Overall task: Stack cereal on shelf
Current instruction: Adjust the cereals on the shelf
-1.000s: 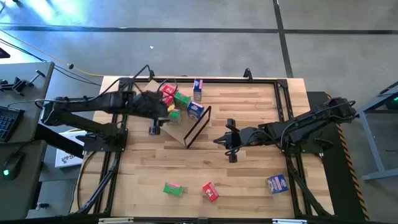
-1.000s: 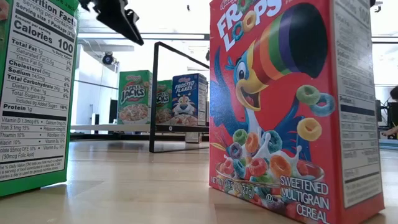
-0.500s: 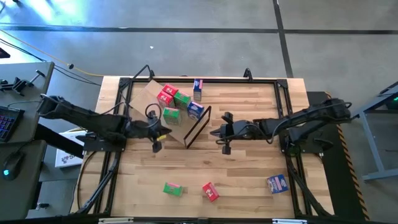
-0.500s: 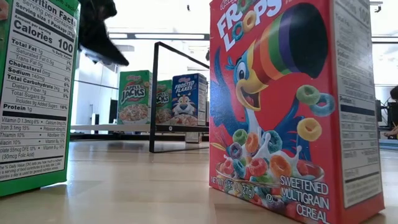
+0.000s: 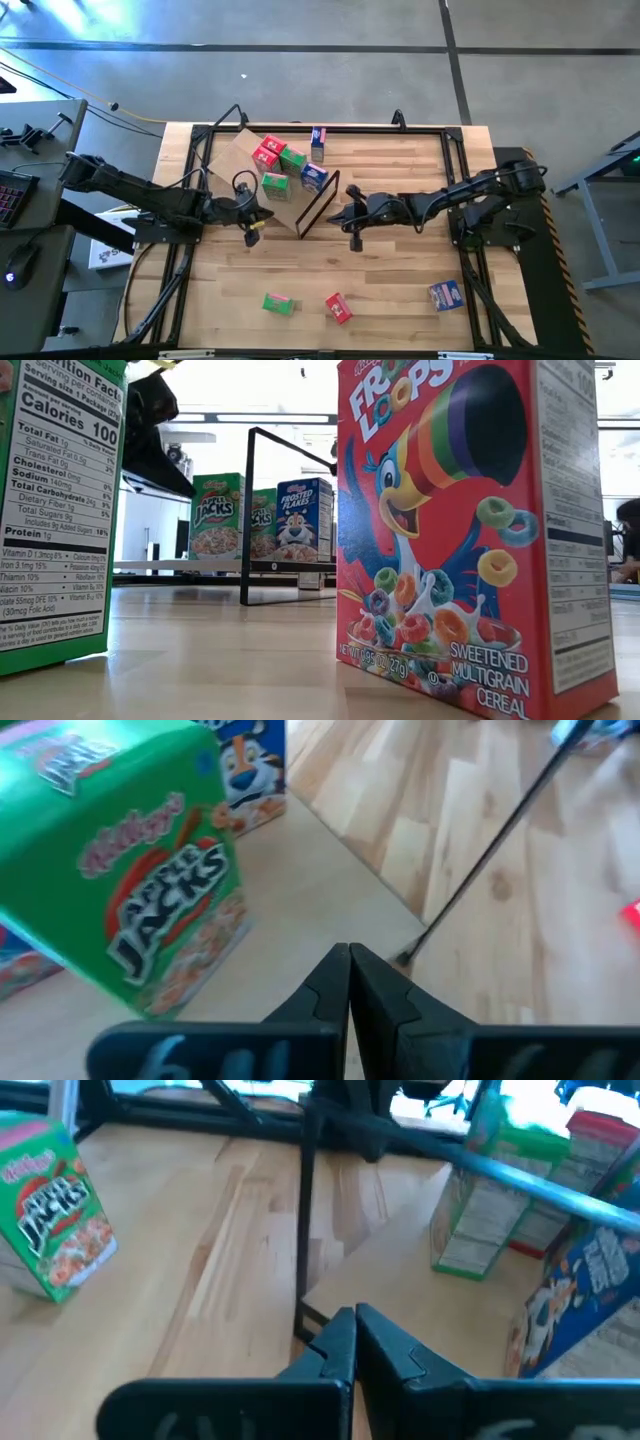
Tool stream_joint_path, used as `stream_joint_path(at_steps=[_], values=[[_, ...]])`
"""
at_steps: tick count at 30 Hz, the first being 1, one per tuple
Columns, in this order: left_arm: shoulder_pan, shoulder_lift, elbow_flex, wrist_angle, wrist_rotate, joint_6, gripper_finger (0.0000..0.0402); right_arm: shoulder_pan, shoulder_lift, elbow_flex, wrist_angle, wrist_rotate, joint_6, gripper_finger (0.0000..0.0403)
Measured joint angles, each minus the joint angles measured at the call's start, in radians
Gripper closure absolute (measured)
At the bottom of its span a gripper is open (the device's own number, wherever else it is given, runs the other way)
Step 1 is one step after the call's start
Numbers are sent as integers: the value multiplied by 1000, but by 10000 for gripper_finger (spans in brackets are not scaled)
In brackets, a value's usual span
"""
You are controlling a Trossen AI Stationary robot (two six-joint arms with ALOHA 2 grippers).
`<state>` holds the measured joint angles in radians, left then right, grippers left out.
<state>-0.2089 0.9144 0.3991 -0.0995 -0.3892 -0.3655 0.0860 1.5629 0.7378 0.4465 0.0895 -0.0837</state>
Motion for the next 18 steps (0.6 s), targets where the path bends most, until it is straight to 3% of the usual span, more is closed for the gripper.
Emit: stream_joint_path(at_steps=[3,12,18], values=[[11,1,-21,52,31,8,401,-27,14,-59,110,-29,29,403],[62,6,-25,49,21,23,401,-48,13,-412,805,-65,130,403],[148,39,-25,44,19,0,401,-122,-1,-460,862,-65,105,403]])
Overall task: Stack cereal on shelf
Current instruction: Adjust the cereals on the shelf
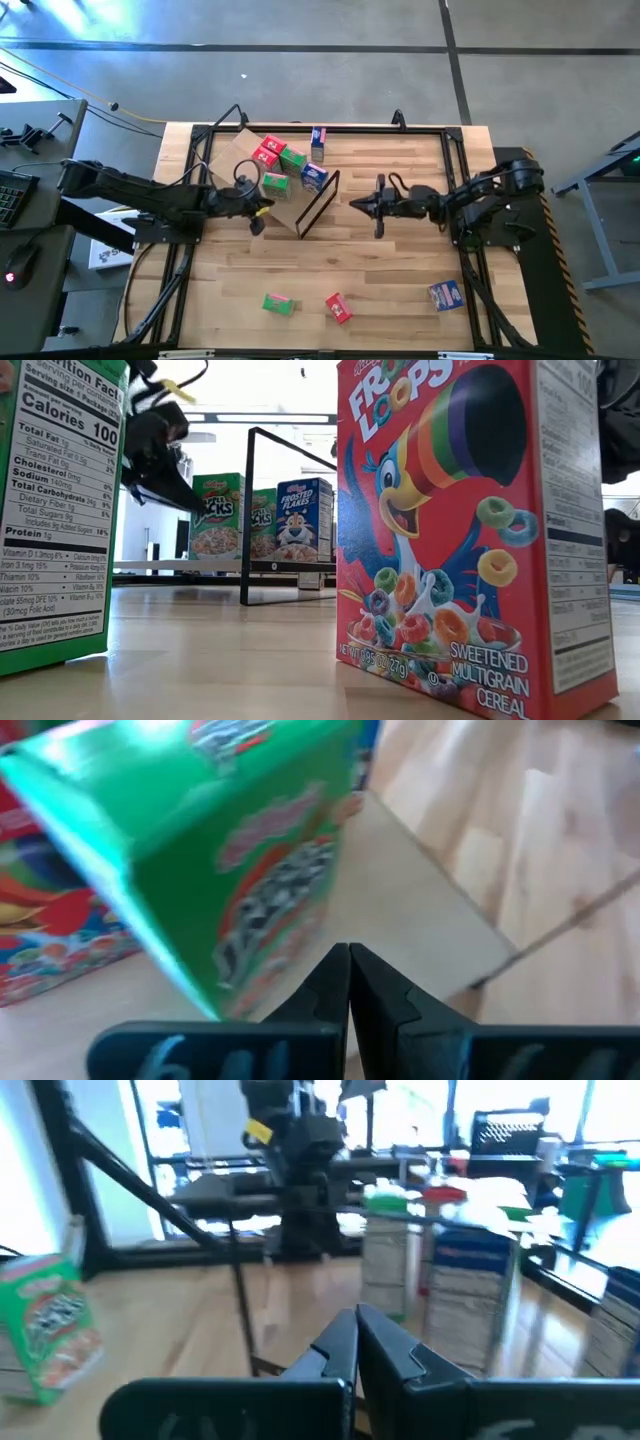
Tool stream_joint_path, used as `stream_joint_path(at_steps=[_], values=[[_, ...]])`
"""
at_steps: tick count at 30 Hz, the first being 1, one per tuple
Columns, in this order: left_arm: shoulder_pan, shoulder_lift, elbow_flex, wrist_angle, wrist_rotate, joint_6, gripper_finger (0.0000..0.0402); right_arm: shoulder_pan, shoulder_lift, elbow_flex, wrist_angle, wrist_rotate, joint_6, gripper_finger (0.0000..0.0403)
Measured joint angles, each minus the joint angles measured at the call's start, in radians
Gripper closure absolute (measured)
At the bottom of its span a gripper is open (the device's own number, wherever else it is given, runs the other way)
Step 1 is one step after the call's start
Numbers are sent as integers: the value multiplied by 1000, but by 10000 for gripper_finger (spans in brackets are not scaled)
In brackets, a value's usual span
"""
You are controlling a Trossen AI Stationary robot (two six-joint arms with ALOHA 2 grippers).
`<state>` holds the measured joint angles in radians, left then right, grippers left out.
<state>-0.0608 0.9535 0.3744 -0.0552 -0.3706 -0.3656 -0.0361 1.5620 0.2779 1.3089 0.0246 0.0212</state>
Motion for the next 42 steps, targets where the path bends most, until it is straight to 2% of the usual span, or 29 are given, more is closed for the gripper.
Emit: stream_joint_path(at_steps=[5,11,20,35,37,42], values=[[45,41,0,1,0,0,401,-44,0,0,-71,-26,10,403],[105,109,0,9,-6,4,401,-40,0,1,-150,-26,39,403],[172,197,0,131,17,73,401,-40,0,1,-169,-26,50,403],[134,171,11,126,35,93,401,-40,0,1,-169,-26,53,403],[131,156,14,97,10,106,401,-40,0,2,-174,-26,53,403],[133,74,97,-193,-91,61,401,-40,0,2,-185,-26,60,403]])
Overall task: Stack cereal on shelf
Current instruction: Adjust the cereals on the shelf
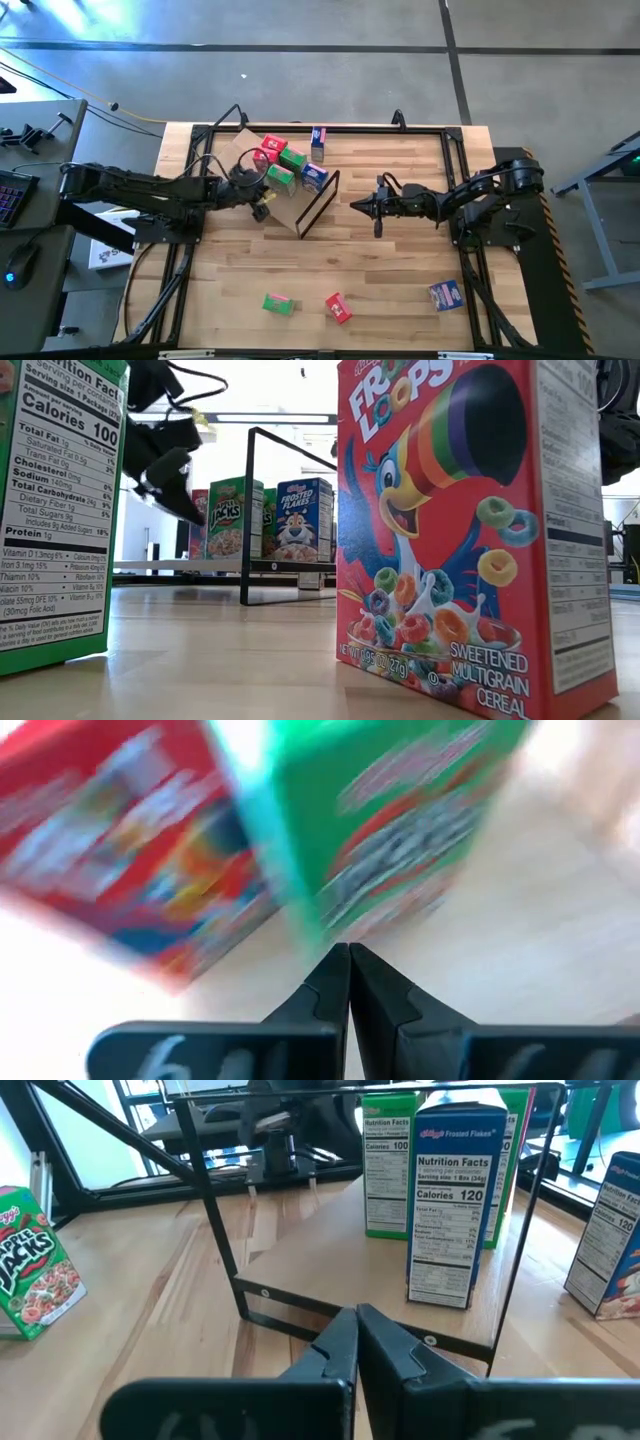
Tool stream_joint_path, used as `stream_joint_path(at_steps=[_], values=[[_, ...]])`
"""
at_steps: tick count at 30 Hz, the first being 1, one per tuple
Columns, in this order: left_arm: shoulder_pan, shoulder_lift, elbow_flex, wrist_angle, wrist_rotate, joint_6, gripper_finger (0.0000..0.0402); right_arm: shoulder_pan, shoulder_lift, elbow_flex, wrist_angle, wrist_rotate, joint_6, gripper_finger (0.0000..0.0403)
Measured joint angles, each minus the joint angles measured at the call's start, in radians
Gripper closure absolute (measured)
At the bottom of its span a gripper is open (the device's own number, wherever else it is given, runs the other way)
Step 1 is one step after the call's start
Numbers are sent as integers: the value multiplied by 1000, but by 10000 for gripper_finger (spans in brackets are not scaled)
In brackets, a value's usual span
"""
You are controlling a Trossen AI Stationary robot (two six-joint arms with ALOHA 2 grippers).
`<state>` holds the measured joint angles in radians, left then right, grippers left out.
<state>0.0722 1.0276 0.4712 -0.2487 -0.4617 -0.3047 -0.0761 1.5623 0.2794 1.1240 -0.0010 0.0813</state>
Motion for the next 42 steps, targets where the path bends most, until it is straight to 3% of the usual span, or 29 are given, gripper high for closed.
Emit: stream_joint_path(at_steps=[5,13,32,37,42], values=[[48,-35,28,-125,-74,-78,401,0,0,0,-2,0,-1,403],[128,-22,26,-119,-155,-71,401,0,0,0,-12,0,9,403],[248,-22,26,-80,-158,47,401,0,0,0,-14,0,16,403],[250,-38,26,-91,-131,48,401,0,0,0,-14,0,16,403],[247,-91,26,-180,2,17,401,0,0,0,-14,-1,24,403]])
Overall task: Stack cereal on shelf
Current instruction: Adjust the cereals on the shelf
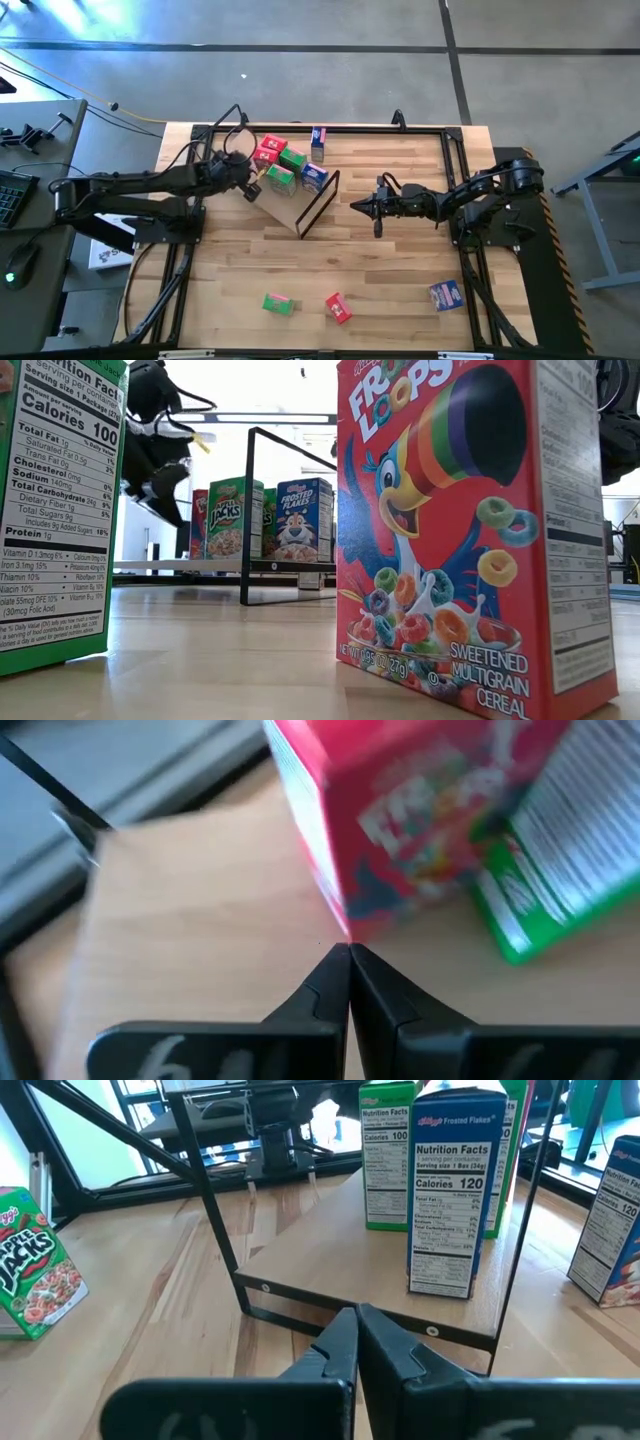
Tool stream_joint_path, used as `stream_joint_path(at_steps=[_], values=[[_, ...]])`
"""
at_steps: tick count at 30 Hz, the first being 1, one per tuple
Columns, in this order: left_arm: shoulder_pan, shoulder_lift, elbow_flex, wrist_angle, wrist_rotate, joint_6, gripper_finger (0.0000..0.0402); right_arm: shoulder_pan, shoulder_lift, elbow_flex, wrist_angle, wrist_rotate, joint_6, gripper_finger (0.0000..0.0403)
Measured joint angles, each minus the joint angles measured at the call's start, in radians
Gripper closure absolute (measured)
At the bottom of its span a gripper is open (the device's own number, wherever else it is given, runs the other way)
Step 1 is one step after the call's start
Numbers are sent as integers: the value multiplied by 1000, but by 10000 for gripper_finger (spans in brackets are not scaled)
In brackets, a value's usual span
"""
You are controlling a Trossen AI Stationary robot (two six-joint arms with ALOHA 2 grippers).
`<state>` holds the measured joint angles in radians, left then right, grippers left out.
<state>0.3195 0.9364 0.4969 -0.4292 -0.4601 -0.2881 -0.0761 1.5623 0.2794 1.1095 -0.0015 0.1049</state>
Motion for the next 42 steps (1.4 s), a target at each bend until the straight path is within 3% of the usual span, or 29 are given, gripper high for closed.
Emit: stream_joint_path(at_steps=[3,8,19,27,37,42], values=[[0,-21,-5,-1,50,-22,401,0,0,0,-4,0,0,403],[2,-13,-70,183,77,-23,401,0,0,0,-7,0,0,403],[15,1,-105,219,-47,-30,401,0,0,0,-7,0,0,403],[15,1,-105,248,-73,0,401,0,0,0,-7,0,0,403],[14,-22,-105,241,168,9,401,0,0,0,-7,0,0,403],[14,-22,-105,224,178,-6,401,0,0,0,-8,0,0,403]])
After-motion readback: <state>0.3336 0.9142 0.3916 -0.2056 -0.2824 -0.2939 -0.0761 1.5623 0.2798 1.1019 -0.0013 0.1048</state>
